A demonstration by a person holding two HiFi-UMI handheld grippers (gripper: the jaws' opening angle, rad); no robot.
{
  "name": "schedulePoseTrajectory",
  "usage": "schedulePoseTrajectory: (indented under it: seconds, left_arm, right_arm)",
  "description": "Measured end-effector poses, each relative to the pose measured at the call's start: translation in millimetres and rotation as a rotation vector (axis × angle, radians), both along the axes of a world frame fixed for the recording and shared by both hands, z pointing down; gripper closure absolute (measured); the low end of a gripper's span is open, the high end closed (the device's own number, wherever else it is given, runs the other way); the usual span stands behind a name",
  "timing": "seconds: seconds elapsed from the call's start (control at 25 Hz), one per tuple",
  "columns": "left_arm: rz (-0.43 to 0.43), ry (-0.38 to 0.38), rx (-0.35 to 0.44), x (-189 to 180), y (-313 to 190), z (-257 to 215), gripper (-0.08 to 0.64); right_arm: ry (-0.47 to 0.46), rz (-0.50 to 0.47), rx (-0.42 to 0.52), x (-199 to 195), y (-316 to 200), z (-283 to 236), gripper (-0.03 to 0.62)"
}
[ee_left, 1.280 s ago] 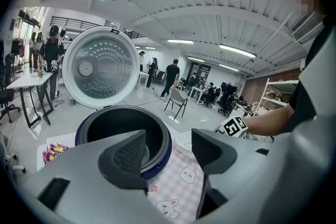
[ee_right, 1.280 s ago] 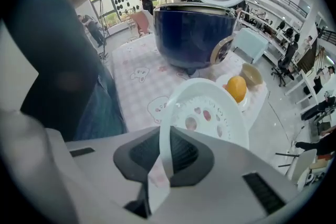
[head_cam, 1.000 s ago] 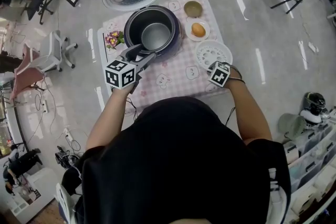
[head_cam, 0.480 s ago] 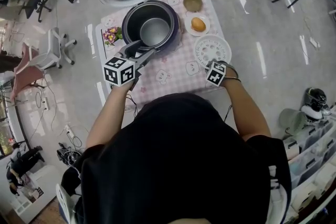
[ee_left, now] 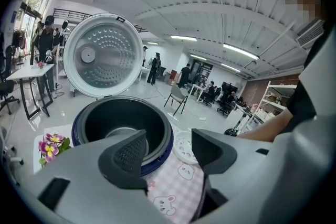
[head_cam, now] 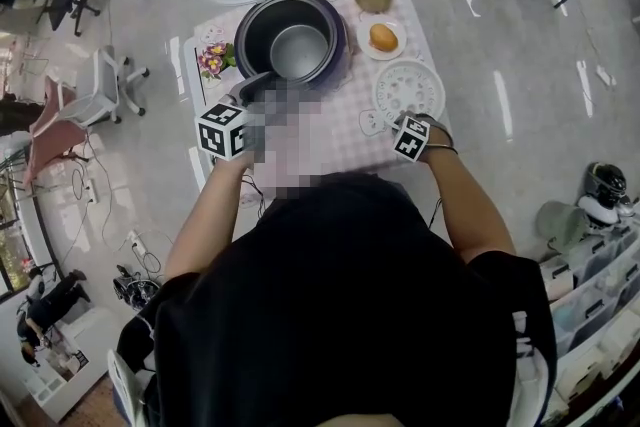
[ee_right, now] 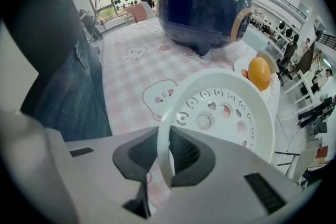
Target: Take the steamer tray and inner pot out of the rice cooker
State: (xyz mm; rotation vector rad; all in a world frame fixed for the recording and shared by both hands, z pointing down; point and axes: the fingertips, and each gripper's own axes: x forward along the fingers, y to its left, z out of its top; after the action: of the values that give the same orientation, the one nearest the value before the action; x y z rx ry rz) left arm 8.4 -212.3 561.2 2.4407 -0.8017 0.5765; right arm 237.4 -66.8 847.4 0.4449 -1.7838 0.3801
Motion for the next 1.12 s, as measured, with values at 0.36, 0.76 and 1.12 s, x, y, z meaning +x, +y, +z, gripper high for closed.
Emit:
schedulePoseTrajectory:
  seconds: [0.36, 0.76, 1.12]
  left_arm:
    - [-0.008, -0.004, -0.004, -6, 2, 1, 0.272]
    - [-0.016, 0.002, 0.002, -13, 0, -1, 0.272]
    - [-0.024, 0.039, 0.024, -17, -5, -10, 0.272]
  right_arm:
    - [0.022, -0.005, -0.004, 2, 6, 11, 0.532]
    - [0.020, 0.016, -0.009, 0, 6, 11, 0.526]
    - [-0.065, 0.051, -0.012, -12, -2, -29, 0.486]
